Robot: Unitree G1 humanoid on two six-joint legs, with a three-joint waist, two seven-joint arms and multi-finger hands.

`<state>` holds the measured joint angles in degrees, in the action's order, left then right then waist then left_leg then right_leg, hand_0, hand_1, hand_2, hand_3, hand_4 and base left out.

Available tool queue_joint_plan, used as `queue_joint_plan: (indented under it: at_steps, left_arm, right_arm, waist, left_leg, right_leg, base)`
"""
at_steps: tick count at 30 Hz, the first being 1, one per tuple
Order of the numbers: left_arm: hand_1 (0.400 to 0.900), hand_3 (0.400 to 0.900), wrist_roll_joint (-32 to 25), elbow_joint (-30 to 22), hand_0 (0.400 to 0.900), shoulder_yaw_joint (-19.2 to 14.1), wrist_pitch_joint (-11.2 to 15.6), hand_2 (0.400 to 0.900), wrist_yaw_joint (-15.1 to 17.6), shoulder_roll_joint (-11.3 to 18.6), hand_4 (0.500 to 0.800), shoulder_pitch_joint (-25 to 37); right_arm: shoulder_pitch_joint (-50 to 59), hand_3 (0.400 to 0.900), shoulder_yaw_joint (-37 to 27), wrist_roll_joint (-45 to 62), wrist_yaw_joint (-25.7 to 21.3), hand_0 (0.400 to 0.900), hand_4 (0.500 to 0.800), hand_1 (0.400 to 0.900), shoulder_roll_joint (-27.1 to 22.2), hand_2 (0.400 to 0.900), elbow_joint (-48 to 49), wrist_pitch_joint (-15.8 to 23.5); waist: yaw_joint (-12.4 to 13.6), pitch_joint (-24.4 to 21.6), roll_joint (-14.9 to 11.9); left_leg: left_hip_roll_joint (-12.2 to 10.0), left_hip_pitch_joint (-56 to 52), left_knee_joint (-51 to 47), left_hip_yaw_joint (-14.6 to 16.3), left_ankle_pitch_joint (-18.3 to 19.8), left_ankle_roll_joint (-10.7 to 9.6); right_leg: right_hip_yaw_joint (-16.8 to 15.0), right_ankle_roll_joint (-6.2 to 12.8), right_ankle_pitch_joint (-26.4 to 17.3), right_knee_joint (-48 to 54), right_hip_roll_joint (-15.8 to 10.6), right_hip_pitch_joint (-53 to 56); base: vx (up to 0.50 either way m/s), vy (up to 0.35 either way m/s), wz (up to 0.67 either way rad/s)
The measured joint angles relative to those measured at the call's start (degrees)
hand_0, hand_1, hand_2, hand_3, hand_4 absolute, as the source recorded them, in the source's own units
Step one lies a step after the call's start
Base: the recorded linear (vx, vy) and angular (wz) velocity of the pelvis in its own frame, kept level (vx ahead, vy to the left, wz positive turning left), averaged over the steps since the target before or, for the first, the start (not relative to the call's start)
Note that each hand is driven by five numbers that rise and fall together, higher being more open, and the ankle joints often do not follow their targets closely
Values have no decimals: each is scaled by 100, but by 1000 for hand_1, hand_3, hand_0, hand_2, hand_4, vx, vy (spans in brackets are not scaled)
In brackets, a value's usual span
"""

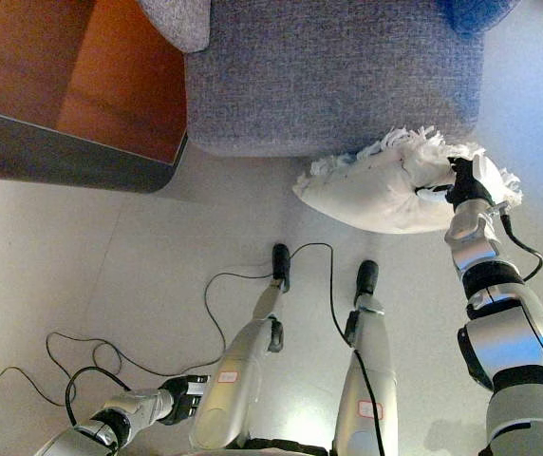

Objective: Pick up the pillow and put it on the sofa.

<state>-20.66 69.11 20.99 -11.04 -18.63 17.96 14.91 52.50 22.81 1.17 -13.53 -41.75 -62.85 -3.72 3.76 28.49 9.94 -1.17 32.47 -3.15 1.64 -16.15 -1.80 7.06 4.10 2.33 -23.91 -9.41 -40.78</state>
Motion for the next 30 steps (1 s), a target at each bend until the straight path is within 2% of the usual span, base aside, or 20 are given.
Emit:
queue_joint_plan:
  at_steps: [6,14,20,24,28,30]
  left_arm:
    - [900,900,-22,-43,900,6,123,900,0,-15,800,0]
    - [900,900,-42,-47,900,5,126,900,-7,-18,800,0]
    - [900,900,-41,-47,900,4,124,900,-9,-14,800,-8]
    - [900,900,-36,-50,900,-7,118,900,-22,-1,800,-55]
    - [900,900,9,-57,900,-98,91,900,-90,36,800,-131]
    - [900,900,12,-57,900,-105,90,900,-93,39,800,-135]
  right_arm:
    - [35,400,4,159,120,400,500,400,-14,400,9,-29]
    - [34,400,4,161,206,400,500,400,-14,400,17,-28]
    - [17,400,23,132,546,400,500,400,-16,400,11,-17]
    - [-88,400,183,-22,812,400,500,400,-41,400,49,147]
    - [-283,400,309,-153,1255,400,500,400,-279,400,518,251]
    - [-285,400,320,-158,1274,400,500,400,-289,400,537,257]
  waist:
    - [94,8,31]
    - [113,10,27]
    - [99,17,17]
    - [95,23,0]
    - [96,17,-72]
    - [95,15,-81]
  left_leg:
    - [-1,62,8,7,-20,-15]
    - [17,33,6,6,-50,23]
    - [10,-220,-11,-12,-46,25]
    - [-24,-548,-99,-35,4,35]
    - [-69,-835,-139,-73,56,49]
    - [-71,-847,-139,-73,56,51]
  right_leg:
    - [-25,-17,9,-72,-2,-105]
    - [-2,-38,-9,-61,-20,-56]
    - [37,-29,-13,23,-13,251]
    - [90,22,-37,236,21,648]
    - [145,38,-101,535,82,1071]
    - [147,38,-107,548,84,1087]
  base:
    - [-13,16,-5]
    - [-5,10,-2]
    - [0,0,0]
    - [33,-14,0]
    - [37,-27,-2]
    - [0,0,0]
